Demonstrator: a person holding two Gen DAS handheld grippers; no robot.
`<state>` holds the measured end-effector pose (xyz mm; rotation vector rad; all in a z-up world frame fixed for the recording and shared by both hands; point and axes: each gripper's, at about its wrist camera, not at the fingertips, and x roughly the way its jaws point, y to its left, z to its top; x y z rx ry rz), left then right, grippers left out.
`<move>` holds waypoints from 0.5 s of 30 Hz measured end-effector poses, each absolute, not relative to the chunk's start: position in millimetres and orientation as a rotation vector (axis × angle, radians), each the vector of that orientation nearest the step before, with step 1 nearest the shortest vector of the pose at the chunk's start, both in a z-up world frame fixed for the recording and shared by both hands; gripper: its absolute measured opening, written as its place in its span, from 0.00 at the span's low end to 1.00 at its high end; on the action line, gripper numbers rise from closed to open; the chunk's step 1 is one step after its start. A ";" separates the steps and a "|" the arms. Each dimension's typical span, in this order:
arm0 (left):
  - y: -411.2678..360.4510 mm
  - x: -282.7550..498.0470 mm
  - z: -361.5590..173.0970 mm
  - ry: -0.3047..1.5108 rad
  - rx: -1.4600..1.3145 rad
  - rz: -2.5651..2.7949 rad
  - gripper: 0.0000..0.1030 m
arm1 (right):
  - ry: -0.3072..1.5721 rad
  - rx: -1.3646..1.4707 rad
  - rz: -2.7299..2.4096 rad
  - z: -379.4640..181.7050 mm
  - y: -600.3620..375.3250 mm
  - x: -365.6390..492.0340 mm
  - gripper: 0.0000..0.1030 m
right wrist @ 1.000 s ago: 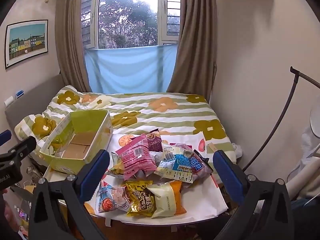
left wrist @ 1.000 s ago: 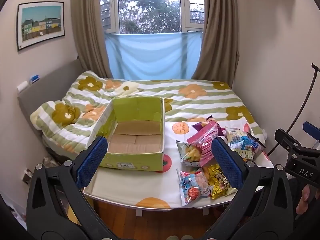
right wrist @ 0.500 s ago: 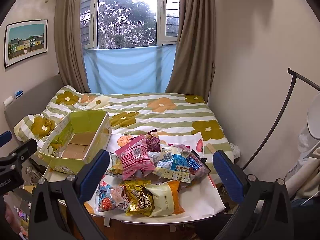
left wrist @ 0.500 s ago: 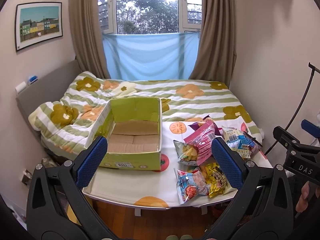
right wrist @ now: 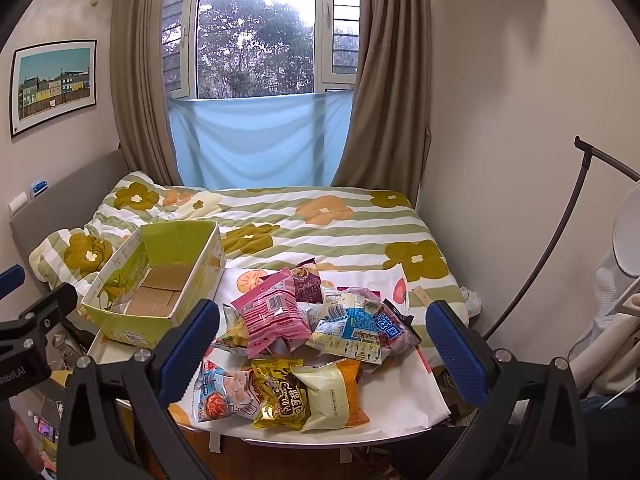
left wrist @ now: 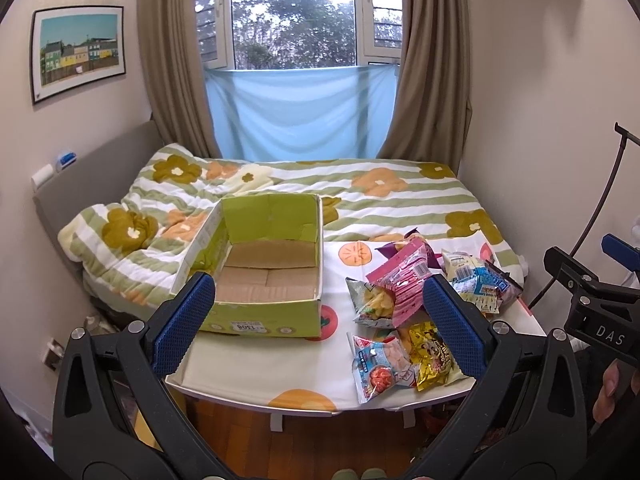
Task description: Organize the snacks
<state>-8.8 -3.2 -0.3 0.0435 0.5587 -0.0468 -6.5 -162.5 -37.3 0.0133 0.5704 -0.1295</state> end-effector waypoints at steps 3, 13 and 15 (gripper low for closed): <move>-2.8 -9.0 -0.1 0.559 0.044 -0.047 1.00 | 0.567 0.007 -0.125 -36.2 -160.2 -7.5 1.00; -1.6 -9.1 0.4 0.555 0.046 -0.047 1.00 | 0.565 0.008 -0.121 -34.1 -158.8 -5.2 1.00; -1.8 -9.2 0.3 0.554 0.046 -0.046 1.00 | 0.566 0.006 -0.120 -34.3 -158.8 -5.0 1.00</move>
